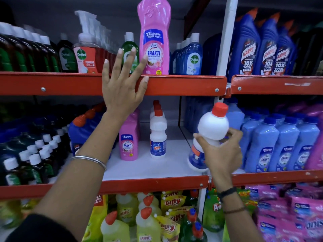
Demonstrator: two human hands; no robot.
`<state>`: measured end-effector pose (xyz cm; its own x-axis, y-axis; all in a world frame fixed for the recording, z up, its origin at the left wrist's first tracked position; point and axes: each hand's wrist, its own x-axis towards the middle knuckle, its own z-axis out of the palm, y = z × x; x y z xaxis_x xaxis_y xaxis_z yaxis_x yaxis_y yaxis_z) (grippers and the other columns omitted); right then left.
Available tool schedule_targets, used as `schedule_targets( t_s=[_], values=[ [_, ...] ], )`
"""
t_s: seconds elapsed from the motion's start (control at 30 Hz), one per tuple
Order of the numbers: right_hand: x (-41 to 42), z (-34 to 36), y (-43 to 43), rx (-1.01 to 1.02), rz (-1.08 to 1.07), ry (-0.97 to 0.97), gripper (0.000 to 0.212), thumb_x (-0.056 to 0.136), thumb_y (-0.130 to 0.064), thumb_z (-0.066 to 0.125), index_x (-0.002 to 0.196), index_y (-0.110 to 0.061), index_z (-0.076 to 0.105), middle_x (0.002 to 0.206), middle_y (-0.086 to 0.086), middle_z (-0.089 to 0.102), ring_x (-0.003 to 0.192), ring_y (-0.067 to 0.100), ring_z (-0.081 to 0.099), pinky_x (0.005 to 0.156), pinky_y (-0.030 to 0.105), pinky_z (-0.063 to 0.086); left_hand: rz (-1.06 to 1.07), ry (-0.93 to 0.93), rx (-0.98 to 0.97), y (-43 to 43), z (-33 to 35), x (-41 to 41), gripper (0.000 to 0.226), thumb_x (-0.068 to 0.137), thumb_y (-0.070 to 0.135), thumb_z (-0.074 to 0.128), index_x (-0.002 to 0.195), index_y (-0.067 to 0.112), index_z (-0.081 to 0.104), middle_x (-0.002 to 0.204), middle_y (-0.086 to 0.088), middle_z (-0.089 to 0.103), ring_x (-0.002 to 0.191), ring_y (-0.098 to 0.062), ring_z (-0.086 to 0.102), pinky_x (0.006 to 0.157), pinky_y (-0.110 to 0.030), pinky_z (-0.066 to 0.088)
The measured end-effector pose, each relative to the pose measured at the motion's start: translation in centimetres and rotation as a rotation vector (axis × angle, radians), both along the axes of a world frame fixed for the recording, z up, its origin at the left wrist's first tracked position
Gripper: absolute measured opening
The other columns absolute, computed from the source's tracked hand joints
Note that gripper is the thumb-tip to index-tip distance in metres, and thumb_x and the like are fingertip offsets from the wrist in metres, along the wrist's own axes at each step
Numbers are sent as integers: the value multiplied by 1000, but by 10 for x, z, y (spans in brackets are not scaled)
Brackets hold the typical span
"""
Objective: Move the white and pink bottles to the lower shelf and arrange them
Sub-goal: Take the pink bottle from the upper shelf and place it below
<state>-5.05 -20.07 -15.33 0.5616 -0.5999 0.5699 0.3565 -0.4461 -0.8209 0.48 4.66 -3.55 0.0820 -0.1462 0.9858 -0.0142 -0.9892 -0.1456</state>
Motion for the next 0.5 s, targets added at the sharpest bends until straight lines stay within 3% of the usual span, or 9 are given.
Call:
schedule_targets(
  t_s=[0.17,0.5],
  values=[
    [24,-15,56,-44,224,101,76,52,-49,85,105,-18,41,106,4,66,89,26,63,62,30,42,0,-14,7,1,1,1,48,102,49,28,148,34,32,153,1,38,144,-24,28,116,-51,21],
    [73,-37,107,-131,275,236,73,52,-49,84,102,-17,39,104,8,67,89,29,64,61,29,38,4,3,18,1,1,-2,49,101,51,29,147,33,33,153,0,37,144,-25,28,115,-52,23]
  ],
)
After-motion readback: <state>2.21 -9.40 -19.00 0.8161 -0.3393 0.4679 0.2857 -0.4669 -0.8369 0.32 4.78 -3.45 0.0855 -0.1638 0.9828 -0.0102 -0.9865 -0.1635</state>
